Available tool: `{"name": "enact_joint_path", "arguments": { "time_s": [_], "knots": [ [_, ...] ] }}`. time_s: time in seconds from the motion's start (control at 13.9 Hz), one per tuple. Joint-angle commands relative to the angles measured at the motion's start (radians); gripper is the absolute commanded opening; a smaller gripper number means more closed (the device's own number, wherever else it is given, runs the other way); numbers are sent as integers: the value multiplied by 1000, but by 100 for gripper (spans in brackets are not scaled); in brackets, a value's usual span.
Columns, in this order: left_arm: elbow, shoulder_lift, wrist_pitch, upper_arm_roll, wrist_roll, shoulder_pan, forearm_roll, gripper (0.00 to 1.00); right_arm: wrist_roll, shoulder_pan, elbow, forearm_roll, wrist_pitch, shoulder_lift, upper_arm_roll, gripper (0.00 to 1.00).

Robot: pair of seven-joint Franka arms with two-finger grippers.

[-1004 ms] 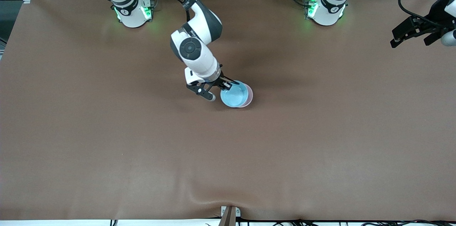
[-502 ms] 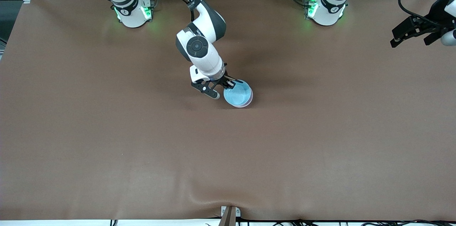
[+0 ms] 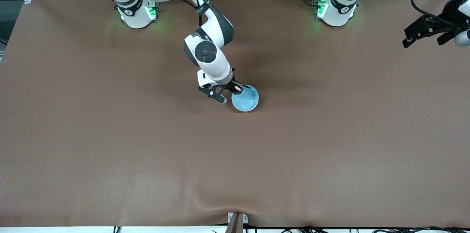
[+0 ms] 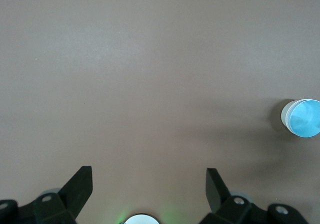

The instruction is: Stack pink and blue bowls on white bowl

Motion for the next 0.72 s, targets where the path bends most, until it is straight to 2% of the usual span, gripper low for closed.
{"name": "enact_joint_path", "arguments": {
  "time_s": [0.0, 0.14, 0.29, 0.36, 0.5, 0.65],
  "knots": [
    [-14, -34, -14, 4, 20, 4, -16, 100, 39, 11, 27, -22, -28, -16, -14, 100],
    [-14, -34, -14, 2, 20, 4, -16, 100, 38, -11, 118, -22, -152, -36, -39, 100],
    [-15, -37, -17, 1, 20, 4, -16, 100, 24, -57, 290, -22, -372, -33, -89, 100],
    [-14, -40, -28, -1, 20, 4, -16, 100, 18, -101, 352, -22, -430, -32, -94, 100],
    [-15, -50, -32, -3, 20, 2, -16, 100, -52, -200, 397, -14, -458, -38, -92, 100],
    [-20, -51, -34, -4, 18, 1, -16, 100, -193, -297, 398, -14, -467, -49, -88, 100]
  ]
}}
